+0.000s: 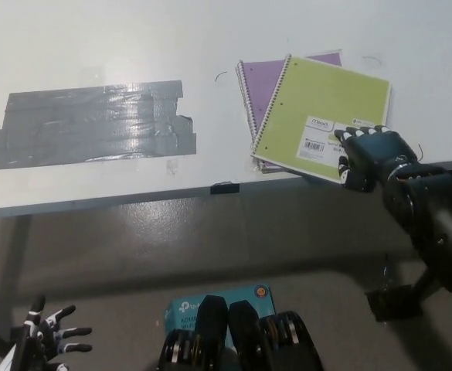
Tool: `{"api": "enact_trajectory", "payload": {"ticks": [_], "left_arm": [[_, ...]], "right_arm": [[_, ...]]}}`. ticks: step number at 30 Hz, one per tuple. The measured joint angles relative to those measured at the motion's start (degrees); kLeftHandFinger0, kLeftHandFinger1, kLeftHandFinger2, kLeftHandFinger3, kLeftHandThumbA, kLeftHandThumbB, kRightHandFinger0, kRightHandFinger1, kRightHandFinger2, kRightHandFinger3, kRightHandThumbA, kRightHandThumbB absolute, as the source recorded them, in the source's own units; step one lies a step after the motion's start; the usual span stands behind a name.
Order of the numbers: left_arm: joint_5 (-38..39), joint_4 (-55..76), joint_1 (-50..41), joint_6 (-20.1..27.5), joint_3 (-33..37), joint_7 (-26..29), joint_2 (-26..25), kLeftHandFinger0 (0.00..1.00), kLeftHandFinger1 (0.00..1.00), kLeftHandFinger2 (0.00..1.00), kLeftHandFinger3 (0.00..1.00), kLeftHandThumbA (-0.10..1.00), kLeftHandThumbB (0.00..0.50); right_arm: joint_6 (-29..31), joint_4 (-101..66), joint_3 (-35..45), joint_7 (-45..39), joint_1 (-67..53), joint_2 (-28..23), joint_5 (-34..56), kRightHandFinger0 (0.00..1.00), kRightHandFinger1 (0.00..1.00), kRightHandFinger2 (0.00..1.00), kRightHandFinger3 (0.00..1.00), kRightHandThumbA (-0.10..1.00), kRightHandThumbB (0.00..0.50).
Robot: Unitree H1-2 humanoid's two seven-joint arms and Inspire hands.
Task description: The robot uses its right hand to align two notebooks stacked together until they are fully overlapped
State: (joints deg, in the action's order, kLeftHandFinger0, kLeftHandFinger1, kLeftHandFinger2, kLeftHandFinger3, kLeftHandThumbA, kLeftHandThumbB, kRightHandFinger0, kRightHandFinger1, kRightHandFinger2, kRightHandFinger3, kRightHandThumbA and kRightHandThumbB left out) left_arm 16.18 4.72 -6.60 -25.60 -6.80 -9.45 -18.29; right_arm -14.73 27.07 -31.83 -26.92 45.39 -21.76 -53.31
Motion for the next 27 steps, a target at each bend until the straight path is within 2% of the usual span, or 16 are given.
{"api": "enact_trajectory", "payload": {"ticks": [1,4,6,7,8,10,11,12,14,15,16,19,22,24,26,27], "left_arm": [[0.0,0.0,0.0,0.0,0.0,0.0,0.0,0.48,0.55,0.64,0.90,1.00,0.333],[-0.1,0.0,0.0,0.1,0.2,0.0,0.0,0.48,0.55,0.64,0.91,1.00,0.329],[-0.1,0.0,0.0,0.1,0.4,-0.1,0.0,0.52,0.55,0.63,0.91,1.00,0.323],[-0.2,0.0,0.0,0.1,0.5,-0.3,0.0,0.54,0.55,0.63,0.91,1.00,0.345],[-0.2,0.0,0.0,0.1,0.6,-0.4,0.0,0.55,0.55,0.62,0.91,1.00,0.352],[-0.2,-0.1,0.0,0.2,0.6,-0.7,0.0,0.50,0.55,0.62,0.94,1.00,0.354],[-0.2,-0.1,0.0,0.2,0.6,-0.8,0.0,0.39,0.53,0.60,0.92,1.00,0.343],[-0.3,-0.1,0.1,0.2,0.6,-0.9,0.0,0.38,0.53,0.60,0.92,1.00,0.344],[-0.4,-0.1,0.2,0.2,0.6,-0.9,0.0,0.42,0.53,0.60,0.90,1.00,0.341],[-0.4,-0.1,0.2,0.2,0.6,-1.0,0.0,0.46,0.54,0.62,0.89,1.00,0.342],[-0.4,-0.1,0.3,0.2,0.6,-1.0,0.0,0.49,0.54,0.61,0.89,1.00,0.349],[-0.6,-0.1,0.5,0.4,0.8,-1.1,0.0,0.52,0.55,0.61,0.88,1.00,0.346],[-0.9,-0.1,0.5,0.5,0.9,-1.2,0.0,0.56,0.57,0.62,0.91,1.00,0.352],[-1.0,-0.1,0.5,0.6,1.0,-1.3,0.0,0.54,0.56,0.62,0.90,1.00,0.359],[-1.1,-0.1,0.5,0.6,1.0,-1.3,0.0,0.50,0.56,0.62,0.89,1.00,0.356],[-1.1,-0.1,0.5,0.6,1.0,-1.3,0.0,0.52,0.57,0.63,0.90,1.00,0.350]], "right_arm": [[0.6,0.0,-0.1,0.0,0.0,-0.2,0.1,1.00,1.00,1.00,1.00,1.00,0.500],[2.5,-0.2,-0.7,0.0,0.1,-1.1,0.3,1.00,1.00,1.00,1.00,1.00,0.500],[3.6,-0.2,-1.2,0.0,0.3,-1.6,0.3,1.00,1.00,1.00,1.00,1.00,0.500],[4.2,-0.2,-1.4,0.0,0.4,-1.9,0.3,1.00,1.00,1.00,1.00,1.00,0.485],[4.7,-0.1,-1.7,0.0,0.5,-2.2,0.3,1.00,1.00,1.00,1.00,1.00,0.495],[6.4,0.6,-2.4,0.1,1.3,-2.9,0.3,1.00,1.00,1.00,1.00,1.00,0.484],[7.0,1.0,-2.7,0.1,1.7,-3.2,0.3,1.00,1.00,1.00,1.00,1.00,0.469],[7.8,1.4,-3.1,0.1,2.2,-3.6,0.3,1.00,1.00,1.00,1.00,1.00,0.470],[9.1,1.6,-3.5,0.1,2.5,-4.3,0.3,1.00,1.00,1.00,1.00,1.00,0.445],[9.6,1.6,-3.7,0.1,2.6,-4.6,0.3,1.00,1.00,1.00,1.00,1.00,0.467],[10.5,1.7,-4.1,0.2,2.9,-5.0,0.2,1.00,1.00,1.00,1.00,1.00,0.468],[13.0,2.8,-5.2,0.6,3.9,-6.5,0.1,1.00,1.00,1.00,1.00,1.00,0.494],[14.8,3.4,-5.6,1.1,4.3,-7.3,0.0,1.00,1.00,1.00,1.00,1.00,0.473],[15.7,3.6,-5.9,1.4,4.4,-7.6,-0.1,1.00,1.00,1.00,1.00,1.00,0.456],[16.4,3.6,-6.3,1.7,4.4,-7.7,-0.3,1.00,1.00,1.00,1.00,1.00,0.460],[16.7,3.5,-6.5,1.9,4.4,-7.8,-0.5,1.00,1.00,1.00,1.00,1.00,0.456]]}}
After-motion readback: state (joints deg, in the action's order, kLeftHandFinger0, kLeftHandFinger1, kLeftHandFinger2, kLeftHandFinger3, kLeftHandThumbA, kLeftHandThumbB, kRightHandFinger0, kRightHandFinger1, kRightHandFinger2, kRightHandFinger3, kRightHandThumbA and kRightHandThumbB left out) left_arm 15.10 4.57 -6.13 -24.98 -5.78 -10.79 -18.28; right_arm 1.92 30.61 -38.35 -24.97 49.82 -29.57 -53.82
